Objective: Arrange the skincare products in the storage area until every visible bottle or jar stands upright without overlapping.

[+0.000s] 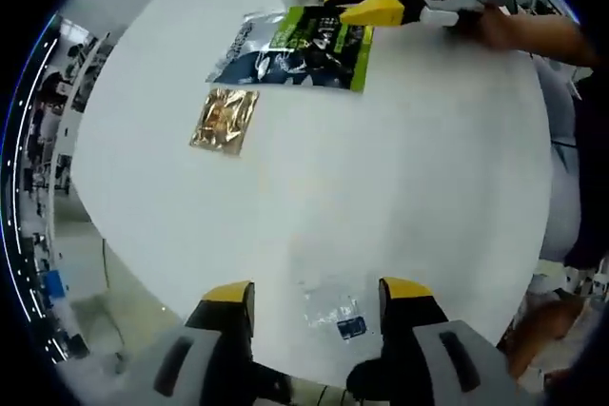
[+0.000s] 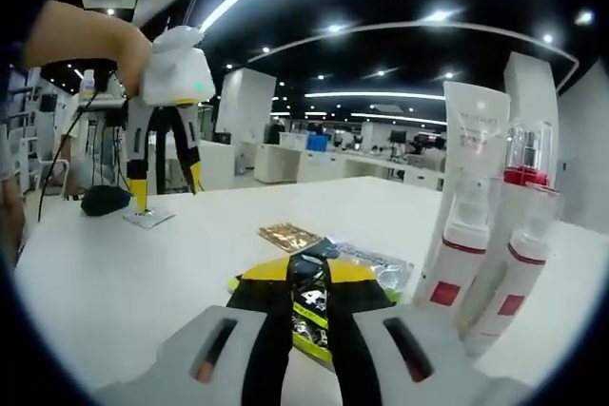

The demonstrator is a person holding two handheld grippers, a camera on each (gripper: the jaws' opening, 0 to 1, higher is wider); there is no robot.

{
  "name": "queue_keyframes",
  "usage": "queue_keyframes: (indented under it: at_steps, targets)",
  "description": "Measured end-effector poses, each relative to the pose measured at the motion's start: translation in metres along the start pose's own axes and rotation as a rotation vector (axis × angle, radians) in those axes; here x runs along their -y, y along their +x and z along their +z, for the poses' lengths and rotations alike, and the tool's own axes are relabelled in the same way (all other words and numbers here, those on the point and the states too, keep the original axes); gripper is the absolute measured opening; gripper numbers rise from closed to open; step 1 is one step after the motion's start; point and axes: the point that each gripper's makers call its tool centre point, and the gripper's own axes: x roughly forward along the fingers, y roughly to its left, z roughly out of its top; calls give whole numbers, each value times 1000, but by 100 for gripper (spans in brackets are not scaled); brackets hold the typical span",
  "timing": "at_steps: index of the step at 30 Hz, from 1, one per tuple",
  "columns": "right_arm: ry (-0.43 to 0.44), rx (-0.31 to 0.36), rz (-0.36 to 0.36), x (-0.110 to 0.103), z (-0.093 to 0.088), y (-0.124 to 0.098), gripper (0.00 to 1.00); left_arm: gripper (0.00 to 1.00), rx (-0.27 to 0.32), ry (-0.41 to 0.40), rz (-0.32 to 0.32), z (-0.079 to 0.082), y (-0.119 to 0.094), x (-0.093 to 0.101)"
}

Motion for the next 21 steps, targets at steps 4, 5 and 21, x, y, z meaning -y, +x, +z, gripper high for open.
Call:
queue_keyframes:
  at_steps: [4, 5, 21]
  targets:
    - [0, -5, 2, -1, -1, 1, 11, 60, -7, -46, -19, -23, 2, 9]
    - [-14, -5, 11, -4, -1, 2, 11, 61, -9, -51, -25, -25, 2, 11]
    - [-23, -12, 15, -4, -1, 4, 10, 62, 6, -134, -61, -29, 22, 14]
